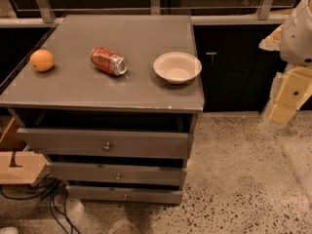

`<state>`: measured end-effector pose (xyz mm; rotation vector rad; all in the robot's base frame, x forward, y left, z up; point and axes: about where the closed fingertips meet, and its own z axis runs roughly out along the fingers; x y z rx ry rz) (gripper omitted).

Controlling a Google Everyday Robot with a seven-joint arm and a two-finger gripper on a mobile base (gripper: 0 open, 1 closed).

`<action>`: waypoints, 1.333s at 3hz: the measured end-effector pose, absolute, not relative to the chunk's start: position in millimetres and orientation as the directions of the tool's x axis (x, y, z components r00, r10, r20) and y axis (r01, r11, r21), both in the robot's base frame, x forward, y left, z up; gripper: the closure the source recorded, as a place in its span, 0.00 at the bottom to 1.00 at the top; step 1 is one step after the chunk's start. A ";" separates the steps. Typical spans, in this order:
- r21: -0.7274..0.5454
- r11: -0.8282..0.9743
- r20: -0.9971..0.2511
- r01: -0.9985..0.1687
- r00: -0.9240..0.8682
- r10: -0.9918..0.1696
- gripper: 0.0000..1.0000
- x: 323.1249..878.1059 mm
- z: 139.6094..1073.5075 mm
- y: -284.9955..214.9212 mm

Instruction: Open top drawer

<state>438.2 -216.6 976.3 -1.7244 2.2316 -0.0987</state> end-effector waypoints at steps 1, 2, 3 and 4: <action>-0.246 0.270 -0.207 -0.931 -0.221 -0.953 0.00 438.2 976.3 -216.6; -0.167 0.227 -0.250 -0.959 -0.182 -0.951 0.00 393.0 928.4 -200.5; -0.167 0.227 -0.250 -0.959 -0.182 -0.951 0.00 393.0 928.4 -200.5; -0.153 0.200 -0.256 -0.968 -0.157 -0.954 0.00 385.5 894.5 -185.2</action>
Offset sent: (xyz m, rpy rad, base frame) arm -0.0339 0.0070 -0.0404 0.0657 0.0827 0.0318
